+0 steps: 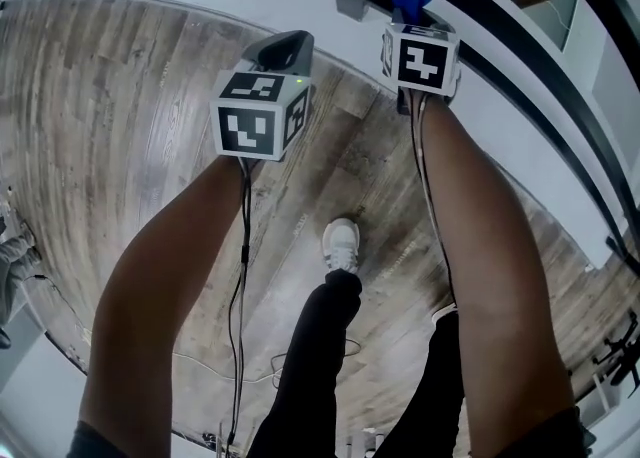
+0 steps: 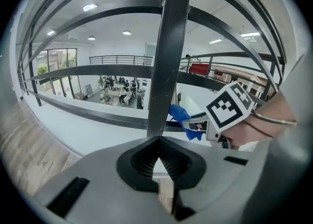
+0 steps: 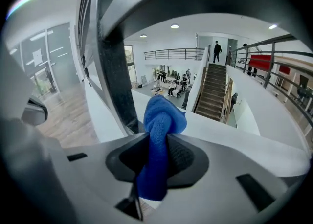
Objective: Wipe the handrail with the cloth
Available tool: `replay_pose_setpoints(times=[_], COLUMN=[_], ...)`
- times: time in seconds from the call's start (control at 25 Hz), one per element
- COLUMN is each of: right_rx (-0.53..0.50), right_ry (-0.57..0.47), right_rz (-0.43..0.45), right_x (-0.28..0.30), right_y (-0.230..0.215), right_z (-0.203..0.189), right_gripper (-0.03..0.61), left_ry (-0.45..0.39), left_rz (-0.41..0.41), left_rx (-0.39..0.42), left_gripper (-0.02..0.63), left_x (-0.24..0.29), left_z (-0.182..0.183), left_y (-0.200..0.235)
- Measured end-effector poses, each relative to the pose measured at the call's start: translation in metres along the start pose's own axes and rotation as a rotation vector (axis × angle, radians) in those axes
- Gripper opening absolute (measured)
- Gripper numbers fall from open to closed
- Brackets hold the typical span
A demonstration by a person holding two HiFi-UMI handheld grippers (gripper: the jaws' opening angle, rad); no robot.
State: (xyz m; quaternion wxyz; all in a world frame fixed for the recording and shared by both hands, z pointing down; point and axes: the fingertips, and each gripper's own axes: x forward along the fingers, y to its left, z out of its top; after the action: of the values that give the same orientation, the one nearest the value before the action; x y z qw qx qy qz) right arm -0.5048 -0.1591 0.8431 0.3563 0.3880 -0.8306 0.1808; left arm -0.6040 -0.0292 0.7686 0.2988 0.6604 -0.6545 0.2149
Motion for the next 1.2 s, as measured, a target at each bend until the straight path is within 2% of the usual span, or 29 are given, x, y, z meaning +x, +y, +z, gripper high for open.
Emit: replay_pose_setpoints(times=[0.12,0.24,0.44,0.8,0.96,1.2], right_rx=[-0.003,0.011,0.039,0.111,0.119,0.173], right_ry=[-0.021,-0.014,0.011,0.06,0.058,0.068], right_rz=[-0.028,-0.047,-0.085,-0.167,-0.172,-0.208], right_x=[-0.014,-0.031,-0.063,-0.135,-0.16,-0.204], right_y=[-0.029,-0.058,-0.121,-0.25,-0.301,-0.384], right_z=[-0.008,-0.022,-0.058,-0.13,-0.155,-0.199], right_gripper=[0.103,0.103,0.103,0.103,0.103,0.103], left_ry=[-0.009,-0.022,-0.017,0.005,0.018,0.039], left_rz=[-0.017,-0.031,-0.044,-0.102,-0.119,-0.171], left_rx=[0.013,-0.01,-0.023,0.018,0.04,0.087], left_gripper=[0.005,0.005,0.005,0.005,0.004,0.005], left_x=[0.003,0.009,0.025,0.039,0.048,0.069], left_z=[0.004,0.008,0.005,0.001,-0.004,-0.005], left_y=[-0.024,-0.051,-0.104,-0.227,-0.28,-0.38])
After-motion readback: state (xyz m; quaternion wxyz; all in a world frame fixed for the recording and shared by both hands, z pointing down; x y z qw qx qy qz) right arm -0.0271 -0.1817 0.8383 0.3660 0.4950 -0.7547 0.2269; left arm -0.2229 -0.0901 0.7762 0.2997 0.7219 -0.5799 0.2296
